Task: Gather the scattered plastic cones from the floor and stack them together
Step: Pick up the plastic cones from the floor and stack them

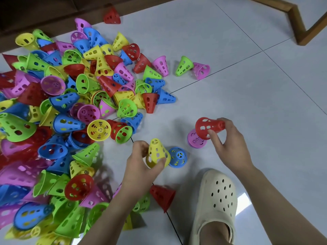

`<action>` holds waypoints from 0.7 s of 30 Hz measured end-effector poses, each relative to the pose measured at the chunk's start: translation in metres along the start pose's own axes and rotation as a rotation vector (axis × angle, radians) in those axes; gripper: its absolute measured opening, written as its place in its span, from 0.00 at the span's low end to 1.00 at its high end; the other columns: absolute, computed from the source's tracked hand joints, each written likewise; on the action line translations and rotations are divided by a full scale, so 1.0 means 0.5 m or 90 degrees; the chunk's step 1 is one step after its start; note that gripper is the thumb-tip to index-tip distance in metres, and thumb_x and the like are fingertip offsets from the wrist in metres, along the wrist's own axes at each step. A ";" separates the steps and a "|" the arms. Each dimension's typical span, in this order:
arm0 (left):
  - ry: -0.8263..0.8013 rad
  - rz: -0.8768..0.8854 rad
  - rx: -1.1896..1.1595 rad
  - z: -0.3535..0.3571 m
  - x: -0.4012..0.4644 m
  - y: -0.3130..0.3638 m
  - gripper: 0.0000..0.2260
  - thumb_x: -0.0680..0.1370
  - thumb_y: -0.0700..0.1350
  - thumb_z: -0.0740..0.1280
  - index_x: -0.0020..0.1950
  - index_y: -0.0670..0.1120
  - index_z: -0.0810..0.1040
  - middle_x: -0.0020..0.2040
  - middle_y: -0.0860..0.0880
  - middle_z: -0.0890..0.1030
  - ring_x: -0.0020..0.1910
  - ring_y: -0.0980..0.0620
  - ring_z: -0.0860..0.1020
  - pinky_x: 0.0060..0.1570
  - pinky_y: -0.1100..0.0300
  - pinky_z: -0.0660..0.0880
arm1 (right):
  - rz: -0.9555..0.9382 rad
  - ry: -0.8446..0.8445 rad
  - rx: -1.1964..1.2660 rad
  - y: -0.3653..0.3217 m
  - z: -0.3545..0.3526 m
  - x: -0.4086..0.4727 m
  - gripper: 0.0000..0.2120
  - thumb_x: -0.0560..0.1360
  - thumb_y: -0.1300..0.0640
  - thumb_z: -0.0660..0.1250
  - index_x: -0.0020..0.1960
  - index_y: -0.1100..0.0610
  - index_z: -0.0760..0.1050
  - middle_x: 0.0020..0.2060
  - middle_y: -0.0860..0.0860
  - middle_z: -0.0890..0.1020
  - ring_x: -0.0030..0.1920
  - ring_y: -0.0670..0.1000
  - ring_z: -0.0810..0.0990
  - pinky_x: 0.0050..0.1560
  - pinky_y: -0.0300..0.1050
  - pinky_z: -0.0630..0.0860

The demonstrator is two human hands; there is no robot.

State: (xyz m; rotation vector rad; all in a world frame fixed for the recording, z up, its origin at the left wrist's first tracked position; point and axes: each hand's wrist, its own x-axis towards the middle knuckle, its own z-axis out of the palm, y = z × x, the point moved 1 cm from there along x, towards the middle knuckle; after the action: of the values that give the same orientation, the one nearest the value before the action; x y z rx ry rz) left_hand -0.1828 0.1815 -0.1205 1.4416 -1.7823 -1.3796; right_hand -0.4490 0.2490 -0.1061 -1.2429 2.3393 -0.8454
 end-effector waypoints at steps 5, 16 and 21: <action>-0.062 0.069 -0.011 0.056 0.007 0.024 0.24 0.73 0.45 0.76 0.67 0.52 0.72 0.57 0.55 0.80 0.57 0.58 0.79 0.55 0.69 0.73 | -0.005 -0.088 -0.065 0.026 0.035 -0.007 0.18 0.80 0.49 0.66 0.64 0.57 0.72 0.56 0.50 0.79 0.55 0.53 0.77 0.52 0.42 0.69; -0.108 0.139 0.293 0.105 0.036 -0.072 0.22 0.73 0.50 0.71 0.65 0.51 0.73 0.60 0.50 0.79 0.58 0.46 0.77 0.59 0.50 0.75 | -0.019 -0.175 -0.081 0.052 0.085 -0.015 0.19 0.79 0.54 0.68 0.68 0.58 0.72 0.61 0.53 0.78 0.59 0.55 0.78 0.58 0.46 0.73; -0.103 0.143 0.346 0.094 0.065 -0.090 0.23 0.74 0.50 0.73 0.68 0.51 0.73 0.62 0.49 0.80 0.59 0.45 0.77 0.60 0.50 0.74 | -0.003 -0.166 -0.052 0.040 0.103 -0.003 0.22 0.80 0.53 0.68 0.72 0.57 0.71 0.65 0.54 0.78 0.61 0.56 0.78 0.62 0.46 0.72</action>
State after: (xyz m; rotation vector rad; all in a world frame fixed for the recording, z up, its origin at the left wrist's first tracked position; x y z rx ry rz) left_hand -0.2124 0.1735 -0.1865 1.3438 -2.4735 -0.9576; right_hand -0.4317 0.2415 -0.1584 -1.3051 2.1801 -0.5549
